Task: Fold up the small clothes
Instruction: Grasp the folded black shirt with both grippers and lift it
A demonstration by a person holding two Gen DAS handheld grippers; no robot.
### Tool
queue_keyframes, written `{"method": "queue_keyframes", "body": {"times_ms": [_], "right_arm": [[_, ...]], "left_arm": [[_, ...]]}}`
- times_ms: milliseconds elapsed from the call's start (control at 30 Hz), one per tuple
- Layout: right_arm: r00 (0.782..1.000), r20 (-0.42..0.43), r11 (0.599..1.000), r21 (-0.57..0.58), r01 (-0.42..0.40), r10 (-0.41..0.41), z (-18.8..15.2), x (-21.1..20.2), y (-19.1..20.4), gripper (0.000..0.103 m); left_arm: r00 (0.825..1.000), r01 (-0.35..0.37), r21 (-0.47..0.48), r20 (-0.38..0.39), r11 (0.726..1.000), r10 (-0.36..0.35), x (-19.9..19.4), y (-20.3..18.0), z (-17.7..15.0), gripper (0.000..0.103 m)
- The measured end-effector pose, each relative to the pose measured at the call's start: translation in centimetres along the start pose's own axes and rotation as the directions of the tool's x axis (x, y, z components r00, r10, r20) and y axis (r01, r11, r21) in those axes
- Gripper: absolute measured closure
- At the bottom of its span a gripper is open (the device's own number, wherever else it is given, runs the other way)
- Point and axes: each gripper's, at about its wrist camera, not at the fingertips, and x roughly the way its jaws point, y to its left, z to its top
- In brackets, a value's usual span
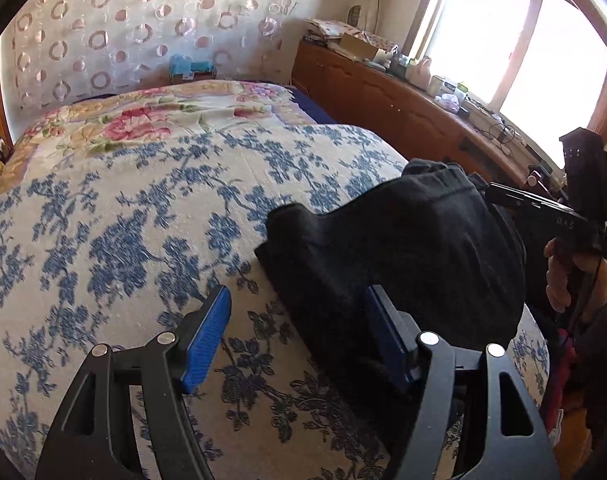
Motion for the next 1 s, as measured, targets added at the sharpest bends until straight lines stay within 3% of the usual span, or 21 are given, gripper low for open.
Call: {"method": "queue_keyframes", "body": {"times_ms": [200,433,667,700,833,933,1000], "right_arm": [[0.995,-0.1,1.0,-0.016,0.0,-0.002,0.2,2.0,0.2,0.045],[0.99,-0.14,1.0,-0.019,0.01,-0.012,0.8,3.3,0.3,0.041],[0.989,-0.146,1.0,0.007,-0.029,0.03,0.7,4.0,-0.2,0.041],[0.989,-0.148,1.0,0.001,-0.031,0.031,0.8,4.0,-0.1,0.041],[0.987,-0.152,0.999,-0.003,-0.054,0.053,0.6,4.0,0.3,0.064],[0.986,-0.158,0.998,-0.023,-0.061,0.056,0.5,3.8,0.7,0.077],[0.987,-0.157,0.998,-0.051,-0.046,0.037,0.5,3.5,1.2,0.082]], "left_arm": [[0.999,0.039,-0.028,-0.015,0.999,-0.039,0.6,-0.4,-0.1,0.033],[0.999,0.031,-0.01,-0.029,0.999,-0.031,1.3,-0.9,-0.2,0.033],[1.0,0.018,0.014,-0.023,1.0,-0.018,1.7,-1.6,-0.2,0.033],[1.0,0.021,0.016,-0.023,1.0,-0.021,1.7,-1.6,-0.2,0.036],[0.998,0.053,0.008,-0.029,0.999,-0.053,1.9,-1.7,-0.1,0.047],[0.995,0.091,-0.009,-0.039,0.996,-0.091,2.0,-1.7,0.0,0.066],[0.994,0.106,-0.006,-0.035,0.994,-0.107,1.7,-1.9,0.1,0.086]]}}
